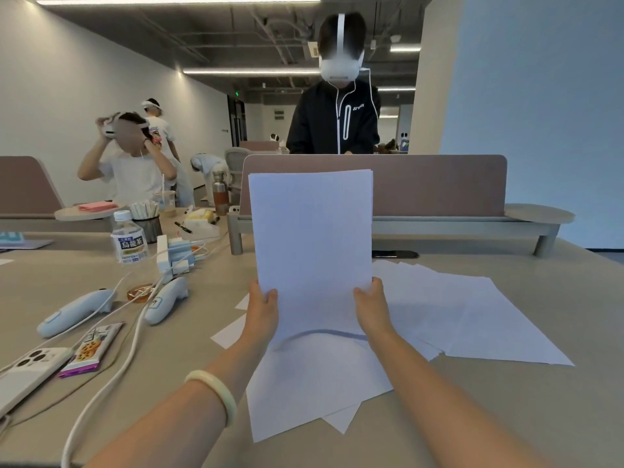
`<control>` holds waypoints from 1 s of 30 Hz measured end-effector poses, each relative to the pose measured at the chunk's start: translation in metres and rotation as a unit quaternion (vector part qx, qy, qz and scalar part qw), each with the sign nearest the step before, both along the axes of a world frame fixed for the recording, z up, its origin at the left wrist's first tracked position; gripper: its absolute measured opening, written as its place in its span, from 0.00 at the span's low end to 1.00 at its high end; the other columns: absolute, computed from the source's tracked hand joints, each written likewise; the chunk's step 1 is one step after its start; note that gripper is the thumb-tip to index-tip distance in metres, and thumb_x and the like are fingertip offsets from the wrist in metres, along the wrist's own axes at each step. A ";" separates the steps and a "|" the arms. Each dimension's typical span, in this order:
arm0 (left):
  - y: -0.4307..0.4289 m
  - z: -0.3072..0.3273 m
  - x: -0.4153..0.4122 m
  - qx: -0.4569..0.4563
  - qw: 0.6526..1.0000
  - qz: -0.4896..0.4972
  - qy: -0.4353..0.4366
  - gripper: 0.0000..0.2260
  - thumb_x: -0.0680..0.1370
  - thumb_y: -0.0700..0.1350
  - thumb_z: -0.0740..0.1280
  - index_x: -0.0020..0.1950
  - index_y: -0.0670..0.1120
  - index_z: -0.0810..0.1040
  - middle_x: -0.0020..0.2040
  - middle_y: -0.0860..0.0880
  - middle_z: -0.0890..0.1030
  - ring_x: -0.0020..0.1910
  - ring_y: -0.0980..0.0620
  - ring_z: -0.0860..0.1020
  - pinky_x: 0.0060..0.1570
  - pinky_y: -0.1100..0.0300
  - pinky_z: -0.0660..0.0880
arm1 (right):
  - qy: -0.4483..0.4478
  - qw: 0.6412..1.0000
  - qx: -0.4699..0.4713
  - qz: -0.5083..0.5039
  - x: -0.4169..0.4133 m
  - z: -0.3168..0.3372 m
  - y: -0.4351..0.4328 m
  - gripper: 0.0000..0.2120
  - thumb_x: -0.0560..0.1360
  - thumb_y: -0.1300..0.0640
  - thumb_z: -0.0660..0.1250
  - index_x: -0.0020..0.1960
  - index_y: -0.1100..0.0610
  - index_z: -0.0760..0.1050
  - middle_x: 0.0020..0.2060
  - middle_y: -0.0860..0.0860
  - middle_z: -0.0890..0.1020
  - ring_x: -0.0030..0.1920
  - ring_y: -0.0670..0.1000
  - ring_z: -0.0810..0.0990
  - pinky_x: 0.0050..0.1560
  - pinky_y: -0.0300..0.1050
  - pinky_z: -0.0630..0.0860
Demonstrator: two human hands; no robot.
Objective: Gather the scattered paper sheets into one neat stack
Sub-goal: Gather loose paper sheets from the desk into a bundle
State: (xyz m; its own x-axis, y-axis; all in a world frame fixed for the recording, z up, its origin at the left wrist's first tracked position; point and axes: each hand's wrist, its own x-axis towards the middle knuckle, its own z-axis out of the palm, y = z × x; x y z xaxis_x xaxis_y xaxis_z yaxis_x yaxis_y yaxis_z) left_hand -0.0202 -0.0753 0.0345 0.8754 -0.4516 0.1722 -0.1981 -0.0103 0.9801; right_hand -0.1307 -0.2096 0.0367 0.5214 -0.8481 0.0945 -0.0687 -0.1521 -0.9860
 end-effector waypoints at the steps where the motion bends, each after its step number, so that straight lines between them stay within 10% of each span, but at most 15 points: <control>1: 0.000 -0.004 -0.002 0.007 1.000 -0.007 -0.002 0.12 0.82 0.38 0.53 0.65 0.43 0.61 0.57 0.49 0.70 0.54 0.49 0.70 0.51 0.59 0.65 | 0.002 1.000 0.004 0.000 -0.001 -0.003 0.002 0.15 0.78 0.64 0.55 0.64 0.60 0.63 0.49 0.52 0.73 0.42 0.49 0.72 0.38 0.41 0.68; 30: -0.010 -0.026 -0.022 0.155 0.986 -0.019 -0.062 0.15 0.80 0.36 0.52 0.67 0.40 0.60 0.46 0.51 0.71 0.49 0.49 0.68 0.49 0.58 0.65 | 0.066 0.997 -0.033 -0.007 -0.016 -0.031 -0.014 0.15 0.76 0.70 0.50 0.61 0.60 0.64 0.49 0.52 0.72 0.48 0.52 0.72 0.42 0.41 0.68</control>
State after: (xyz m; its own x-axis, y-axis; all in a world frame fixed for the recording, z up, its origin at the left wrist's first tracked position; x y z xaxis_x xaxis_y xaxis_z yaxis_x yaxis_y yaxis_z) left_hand -0.0419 -0.0855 0.0089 0.8377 -0.5316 0.1256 -0.3220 -0.2948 0.8997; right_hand -0.1470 -0.2240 0.0055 0.5219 -0.8491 0.0819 -0.1993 -0.2148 -0.9561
